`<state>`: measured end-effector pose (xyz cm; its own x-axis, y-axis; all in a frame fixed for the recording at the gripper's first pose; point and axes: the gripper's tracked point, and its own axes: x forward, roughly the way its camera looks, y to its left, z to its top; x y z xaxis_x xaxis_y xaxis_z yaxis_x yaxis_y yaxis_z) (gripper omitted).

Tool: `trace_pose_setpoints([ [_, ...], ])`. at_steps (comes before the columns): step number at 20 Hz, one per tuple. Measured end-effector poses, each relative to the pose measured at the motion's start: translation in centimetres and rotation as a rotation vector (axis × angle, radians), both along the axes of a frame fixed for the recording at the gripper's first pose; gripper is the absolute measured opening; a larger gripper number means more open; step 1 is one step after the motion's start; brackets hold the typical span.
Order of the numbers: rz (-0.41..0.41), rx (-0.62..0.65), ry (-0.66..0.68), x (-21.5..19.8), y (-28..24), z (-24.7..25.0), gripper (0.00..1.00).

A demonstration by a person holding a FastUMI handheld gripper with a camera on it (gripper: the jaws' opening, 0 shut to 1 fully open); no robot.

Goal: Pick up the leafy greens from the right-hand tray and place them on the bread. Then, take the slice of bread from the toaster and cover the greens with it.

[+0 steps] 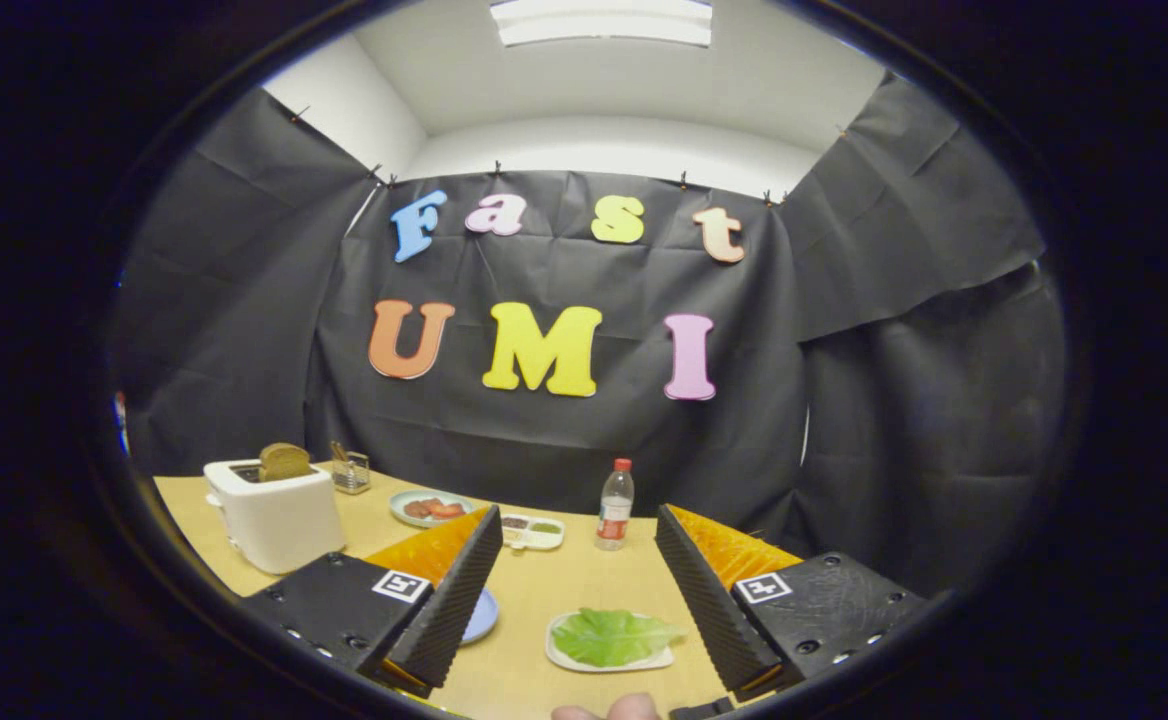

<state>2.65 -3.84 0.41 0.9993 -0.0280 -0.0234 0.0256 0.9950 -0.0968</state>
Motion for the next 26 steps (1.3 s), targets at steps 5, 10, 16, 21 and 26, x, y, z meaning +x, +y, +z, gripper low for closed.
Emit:
trace_pose_setpoints([
  [5, -0.028, 0.021, 0.140, 2.5, -3.0, -4.8, 0.95],
  [10, -0.027, 0.019, 0.283, 5.4, -3.7, -10.3, 0.95],
  [16, -0.040, 0.014, 0.504, 9.1, -3.3, -18.8, 0.95],
  [21, -0.054, 0.015, 0.637, 10.8, -3.3, -23.4, 0.96],
  [26, -0.055, 0.040, 0.691, 10.9, -3.2, -25.0, 0.96],
])
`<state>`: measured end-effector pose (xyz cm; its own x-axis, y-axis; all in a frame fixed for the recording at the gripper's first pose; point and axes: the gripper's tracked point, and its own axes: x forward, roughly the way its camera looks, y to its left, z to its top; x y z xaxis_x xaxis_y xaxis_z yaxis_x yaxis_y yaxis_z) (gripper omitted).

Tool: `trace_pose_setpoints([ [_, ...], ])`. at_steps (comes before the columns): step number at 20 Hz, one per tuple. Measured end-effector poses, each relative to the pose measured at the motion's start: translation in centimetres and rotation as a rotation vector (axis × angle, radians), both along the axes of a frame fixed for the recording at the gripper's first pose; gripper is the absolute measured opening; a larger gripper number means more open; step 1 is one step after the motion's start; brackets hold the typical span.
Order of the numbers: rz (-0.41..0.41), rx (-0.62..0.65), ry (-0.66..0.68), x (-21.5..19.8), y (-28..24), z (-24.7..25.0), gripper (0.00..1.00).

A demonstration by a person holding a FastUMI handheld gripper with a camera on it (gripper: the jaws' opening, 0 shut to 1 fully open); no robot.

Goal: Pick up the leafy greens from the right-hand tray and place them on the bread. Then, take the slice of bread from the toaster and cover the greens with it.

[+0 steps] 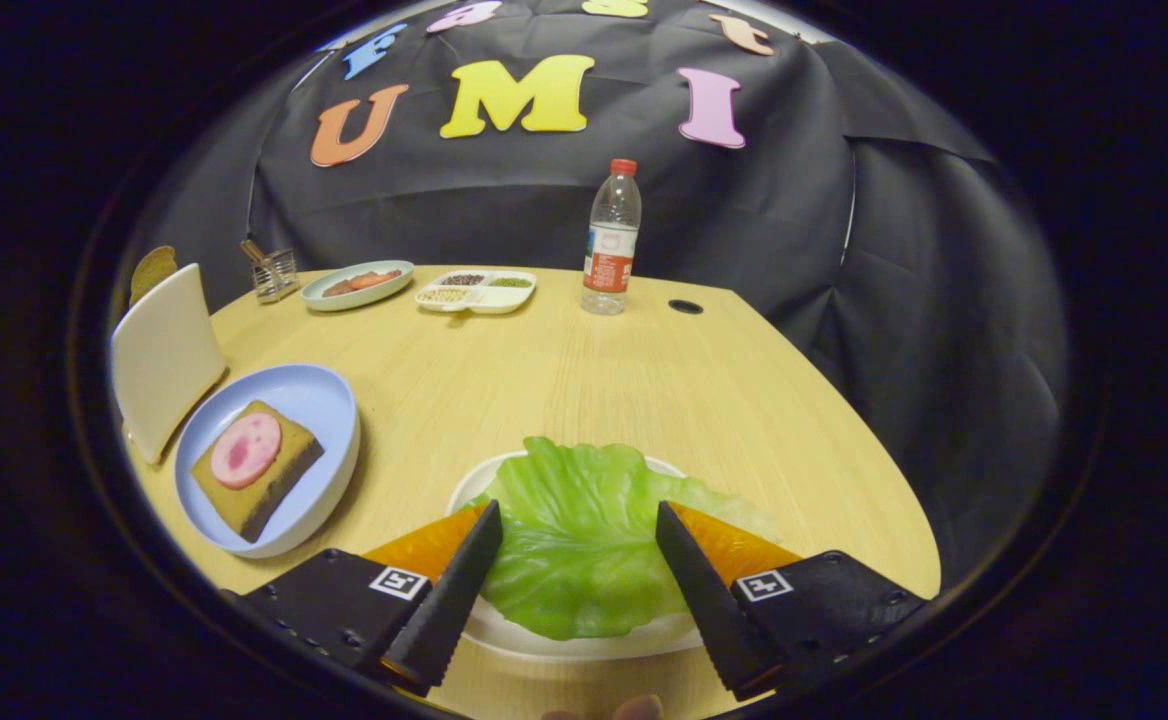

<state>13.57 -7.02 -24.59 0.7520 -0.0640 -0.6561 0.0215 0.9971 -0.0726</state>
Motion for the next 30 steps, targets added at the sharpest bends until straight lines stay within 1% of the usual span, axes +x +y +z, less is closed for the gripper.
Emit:
trace_pose_setpoints([
  [2, -0.002, 0.014, 0.008, 0.1, 0.0, -0.3, 0.96],
  [4, -0.001, 0.058, 0.023, 0.2, 0.0, -0.7, 0.96],
  [6, 0.001, 0.087, 0.030, 0.4, -0.2, -1.0, 0.94],
  [8, 0.019, 0.077, 0.036, 0.3, -0.3, -1.0, 0.87],
  [9, 0.028, 0.112, 0.036, 0.4, 0.2, -1.2, 0.73],
  [11, 0.036, 0.111, 0.033, 0.6, 0.1, -1.3, 0.44],
  [12, 0.013, 0.142, 0.035, 0.9, 0.5, -1.6, 0.24],
  [13, 0.010, 0.153, 0.030, 0.6, 0.4, -1.2, 0.03],
  [16, -0.036, 0.198, 0.007, 0.7, 0.3, -0.4, 0.01],
  [18, -0.055, 0.201, -0.047, 1.0, 0.1, 1.4, 0.00],
  [24, -0.030, 0.130, -0.188, 1.1, 0.8, 7.7, 0.00],
  [30, 0.023, 0.111, -0.281, 0.8, 5.0, 13.0, 0.00],
])
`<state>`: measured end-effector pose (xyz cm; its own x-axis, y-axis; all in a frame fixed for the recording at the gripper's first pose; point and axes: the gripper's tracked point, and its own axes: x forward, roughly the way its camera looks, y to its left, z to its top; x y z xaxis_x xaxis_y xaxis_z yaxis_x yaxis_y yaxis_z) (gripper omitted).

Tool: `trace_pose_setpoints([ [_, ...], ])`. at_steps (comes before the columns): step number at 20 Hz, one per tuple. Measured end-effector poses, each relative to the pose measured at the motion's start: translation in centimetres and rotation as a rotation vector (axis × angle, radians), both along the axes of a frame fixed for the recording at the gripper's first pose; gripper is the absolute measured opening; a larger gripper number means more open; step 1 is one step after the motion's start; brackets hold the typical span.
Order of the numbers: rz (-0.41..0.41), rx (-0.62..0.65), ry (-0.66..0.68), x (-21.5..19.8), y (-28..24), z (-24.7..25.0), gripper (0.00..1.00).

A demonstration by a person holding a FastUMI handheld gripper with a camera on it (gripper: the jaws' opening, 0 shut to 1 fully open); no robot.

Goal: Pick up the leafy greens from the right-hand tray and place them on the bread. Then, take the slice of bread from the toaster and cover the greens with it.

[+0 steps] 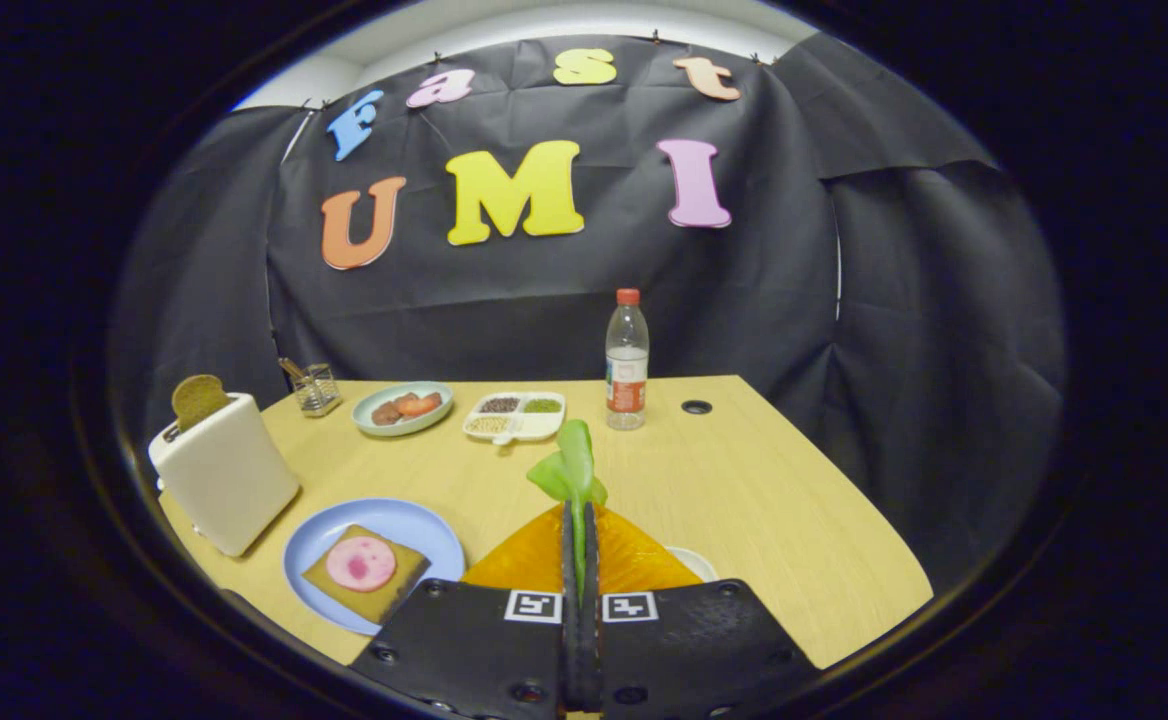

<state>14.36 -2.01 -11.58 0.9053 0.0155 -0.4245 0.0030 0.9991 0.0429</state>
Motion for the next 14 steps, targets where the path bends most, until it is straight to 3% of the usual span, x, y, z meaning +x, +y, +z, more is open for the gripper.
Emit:
trace_pose_setpoints([
  [6, 0.057, -0.056, -0.041, 0.7, 6.9, 2.1, 0.00],
  [10, 0.113, -0.097, -0.015, 0.8, 11.9, 0.4, 0.00],
  [14, 0.120, -0.185, 0.010, 0.6, 14.0, -1.7, 0.00],
])
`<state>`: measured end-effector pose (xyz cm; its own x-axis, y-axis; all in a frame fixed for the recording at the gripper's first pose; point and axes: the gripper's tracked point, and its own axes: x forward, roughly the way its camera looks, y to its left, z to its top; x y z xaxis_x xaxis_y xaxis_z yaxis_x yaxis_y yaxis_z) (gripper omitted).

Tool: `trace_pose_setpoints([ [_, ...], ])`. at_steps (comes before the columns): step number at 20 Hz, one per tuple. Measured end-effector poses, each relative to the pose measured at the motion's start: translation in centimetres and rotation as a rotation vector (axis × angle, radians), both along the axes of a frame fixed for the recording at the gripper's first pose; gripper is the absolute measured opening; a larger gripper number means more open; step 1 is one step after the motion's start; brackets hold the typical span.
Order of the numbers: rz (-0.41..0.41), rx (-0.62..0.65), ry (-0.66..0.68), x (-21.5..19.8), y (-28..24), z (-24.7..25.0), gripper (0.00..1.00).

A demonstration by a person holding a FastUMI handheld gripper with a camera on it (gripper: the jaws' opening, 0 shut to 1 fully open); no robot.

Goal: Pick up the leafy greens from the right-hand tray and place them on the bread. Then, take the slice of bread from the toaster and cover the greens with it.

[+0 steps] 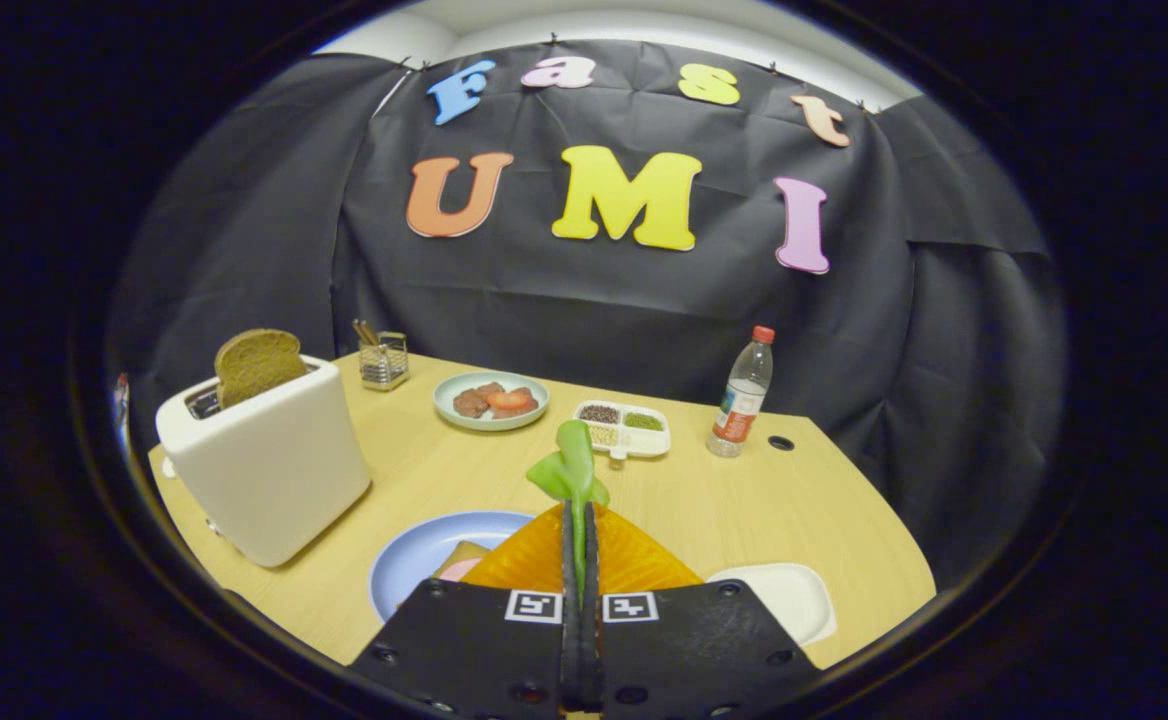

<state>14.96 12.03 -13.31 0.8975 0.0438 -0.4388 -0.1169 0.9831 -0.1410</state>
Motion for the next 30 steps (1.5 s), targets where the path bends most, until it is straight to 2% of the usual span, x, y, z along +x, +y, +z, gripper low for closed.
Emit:
trace_pose_setpoints([
  [4, -0.023, -0.056, 0.022, -0.3, 1.2, -1.9, 0.00],
  [7, -0.021, -0.041, 0.034, -0.7, 2.9, -3.2, 0.00],
  [10, -0.014, 0.038, 0.058, -1.0, 4.9, -4.2, 0.00],
  [12, -0.002, 0.107, 0.083, -1.2, 6.4, -4.8, 0.05],
  [13, -0.002, 0.133, 0.093, -1.3, 6.7, -5.1, 0.11],
  [16, 0.003, 0.196, 0.110, -1.4, 7.5, -5.5, 0.12],
  [17, 0.002, 0.217, 0.118, -1.5, 7.7, -5.9, 0.20],
  [18, 0.010, 0.241, 0.126, -1.7, 8.1, -6.0, 0.20],
  [20, 0.006, 0.268, 0.124, -1.8, 8.4, -5.8, 0.28],
  [23, 0.000, 0.281, 0.097, -1.7, 8.3, -5.0, 0.48],
  [24, -0.006, 0.277, 0.078, -1.6, 8.2, -4.5, 0.53],
  [25, -0.012, 0.272, 0.050, -1.7, 8.1, -3.7, 0.65],
  [27, -0.032, 0.256, -0.015, -1.8, 7.7, -1.7, 0.81],
  [30, -0.054, 0.239, -0.119, -2.3, 8.1, 1.9, 0.94],
])
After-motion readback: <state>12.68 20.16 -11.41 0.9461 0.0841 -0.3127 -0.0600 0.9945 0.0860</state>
